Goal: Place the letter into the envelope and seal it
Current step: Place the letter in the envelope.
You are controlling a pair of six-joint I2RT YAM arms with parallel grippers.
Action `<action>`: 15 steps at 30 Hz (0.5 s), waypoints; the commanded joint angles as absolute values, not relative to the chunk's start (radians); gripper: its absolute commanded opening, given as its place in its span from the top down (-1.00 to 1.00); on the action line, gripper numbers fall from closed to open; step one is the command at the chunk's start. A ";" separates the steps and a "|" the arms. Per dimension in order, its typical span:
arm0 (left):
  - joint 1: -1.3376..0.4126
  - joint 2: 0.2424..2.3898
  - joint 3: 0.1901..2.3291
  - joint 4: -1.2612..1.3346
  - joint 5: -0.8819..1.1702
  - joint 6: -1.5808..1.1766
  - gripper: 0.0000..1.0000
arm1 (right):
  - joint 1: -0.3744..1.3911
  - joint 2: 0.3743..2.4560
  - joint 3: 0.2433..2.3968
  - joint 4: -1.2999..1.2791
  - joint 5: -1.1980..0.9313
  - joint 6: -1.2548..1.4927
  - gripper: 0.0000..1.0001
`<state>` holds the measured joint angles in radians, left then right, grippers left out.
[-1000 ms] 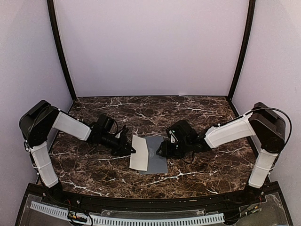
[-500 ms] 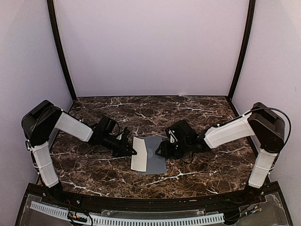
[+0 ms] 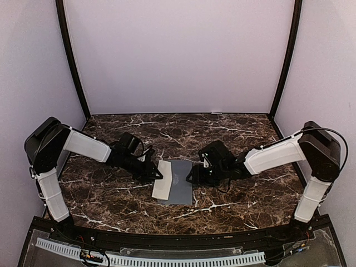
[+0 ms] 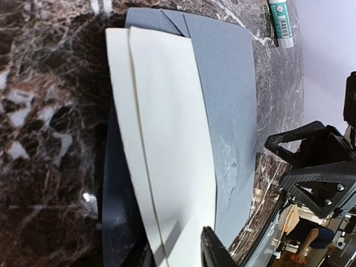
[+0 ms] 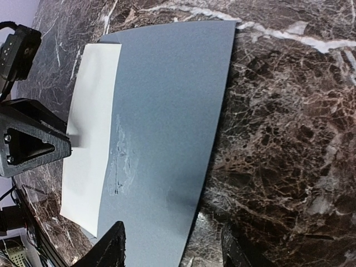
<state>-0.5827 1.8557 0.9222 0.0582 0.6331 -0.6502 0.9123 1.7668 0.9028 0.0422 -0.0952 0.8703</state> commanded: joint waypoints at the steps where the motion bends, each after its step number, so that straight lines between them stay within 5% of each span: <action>1: -0.584 1.763 0.947 -0.066 0.558 -0.569 0.30 | 0.913 1.695 0.893 0.008 -0.036 0.859 -0.12; 7: -0.584 1.672 0.940 -0.105 0.495 -0.557 -0.11 | 0.913 1.665 0.890 0.003 -0.025 0.841 -0.14; 15: -0.586 1.622 0.929 -0.127 0.496 -0.560 -0.14 | 0.913 1.700 0.884 0.038 -0.050 0.852 -0.14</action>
